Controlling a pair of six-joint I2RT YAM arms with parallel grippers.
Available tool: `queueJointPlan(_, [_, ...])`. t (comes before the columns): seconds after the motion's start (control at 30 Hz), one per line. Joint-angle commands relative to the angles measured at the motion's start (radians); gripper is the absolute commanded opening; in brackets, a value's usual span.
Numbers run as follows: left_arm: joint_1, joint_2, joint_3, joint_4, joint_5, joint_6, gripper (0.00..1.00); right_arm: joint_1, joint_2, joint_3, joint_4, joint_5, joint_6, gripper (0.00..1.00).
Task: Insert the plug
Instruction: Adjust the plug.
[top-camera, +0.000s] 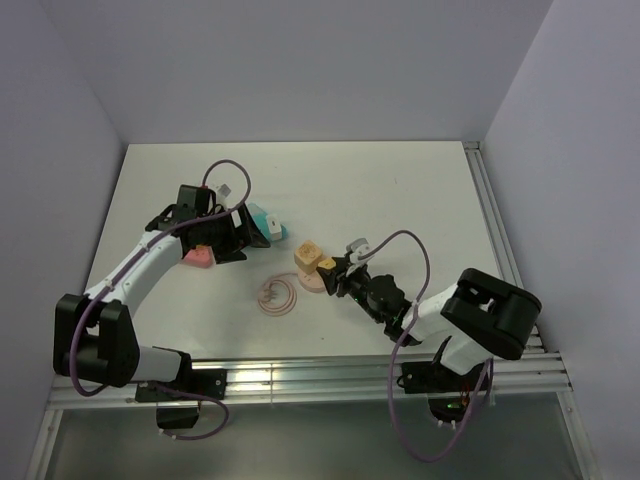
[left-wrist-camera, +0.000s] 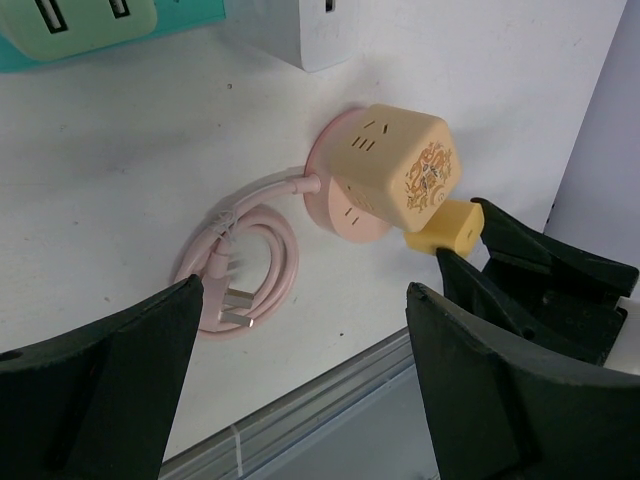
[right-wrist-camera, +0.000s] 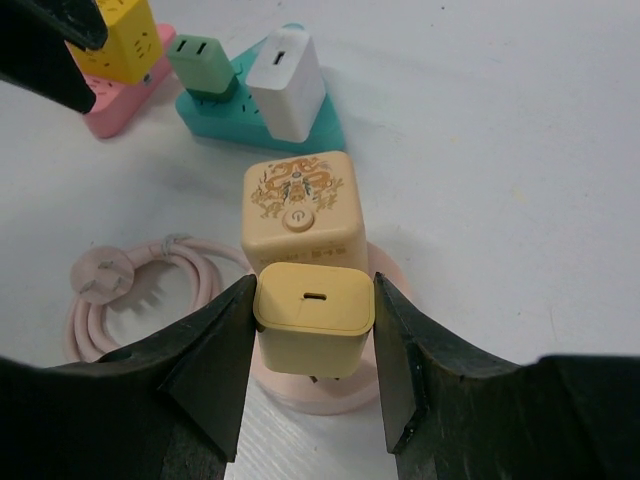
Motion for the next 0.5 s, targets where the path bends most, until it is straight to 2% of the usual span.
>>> queueJointPlan(0.0, [-0.004,0.011,0.031,0.031,0.030,0.006,0.88,-0.003,0.051,-0.007,0.200,-0.033,-0.053,0.00])
queueJointPlan(0.23, [-0.004,0.023,0.049,0.022,0.034,0.014,0.88,-0.003,0.184,-0.030,0.425,-0.043,-0.069,0.00])
queueJointPlan(0.47, [-0.004,0.031,0.044,0.026,0.036,0.016,0.88,-0.003,0.209,-0.021,0.455,-0.035,-0.091,0.00])
